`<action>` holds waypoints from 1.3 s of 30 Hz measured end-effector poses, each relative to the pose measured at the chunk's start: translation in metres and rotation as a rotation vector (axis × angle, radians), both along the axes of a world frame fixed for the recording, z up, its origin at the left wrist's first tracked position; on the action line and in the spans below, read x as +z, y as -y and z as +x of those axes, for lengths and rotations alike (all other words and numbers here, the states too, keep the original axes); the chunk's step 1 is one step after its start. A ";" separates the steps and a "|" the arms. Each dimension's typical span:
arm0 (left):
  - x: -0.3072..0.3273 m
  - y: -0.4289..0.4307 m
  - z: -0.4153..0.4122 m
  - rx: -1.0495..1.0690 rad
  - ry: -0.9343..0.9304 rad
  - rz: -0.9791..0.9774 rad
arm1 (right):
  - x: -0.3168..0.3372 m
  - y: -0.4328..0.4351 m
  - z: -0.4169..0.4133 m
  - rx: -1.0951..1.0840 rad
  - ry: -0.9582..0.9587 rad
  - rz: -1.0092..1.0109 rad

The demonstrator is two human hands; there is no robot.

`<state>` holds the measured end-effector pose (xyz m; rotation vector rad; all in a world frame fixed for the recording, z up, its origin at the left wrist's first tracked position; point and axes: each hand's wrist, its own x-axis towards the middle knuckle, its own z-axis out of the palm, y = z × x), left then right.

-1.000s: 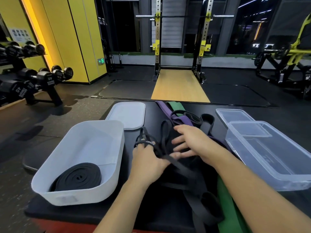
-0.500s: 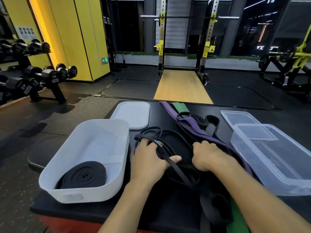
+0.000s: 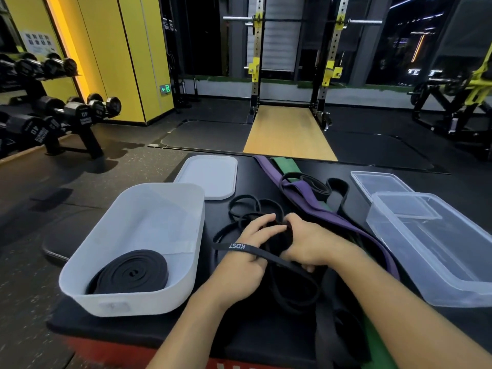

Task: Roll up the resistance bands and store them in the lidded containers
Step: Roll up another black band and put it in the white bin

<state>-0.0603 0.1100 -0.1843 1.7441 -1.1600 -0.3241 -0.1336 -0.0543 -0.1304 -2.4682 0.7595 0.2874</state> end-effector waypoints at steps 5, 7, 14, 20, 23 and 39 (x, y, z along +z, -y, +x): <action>-0.007 -0.002 0.002 0.014 0.039 -0.038 | -0.013 0.010 0.020 -0.306 0.269 0.169; -0.010 -0.001 0.003 0.116 0.058 -0.045 | -0.012 0.017 0.029 -0.508 0.613 0.427; -0.016 0.003 -0.003 0.232 0.244 0.129 | 0.007 0.037 0.041 -0.433 0.968 0.862; -0.007 0.003 -0.010 0.141 0.308 0.208 | -0.011 0.034 0.025 -0.346 0.707 0.138; -0.003 0.000 -0.013 0.159 0.290 0.188 | -0.010 0.025 0.021 -0.262 0.544 0.032; -0.005 -0.001 -0.013 0.314 0.311 0.170 | -0.002 0.035 0.038 -0.356 0.927 0.825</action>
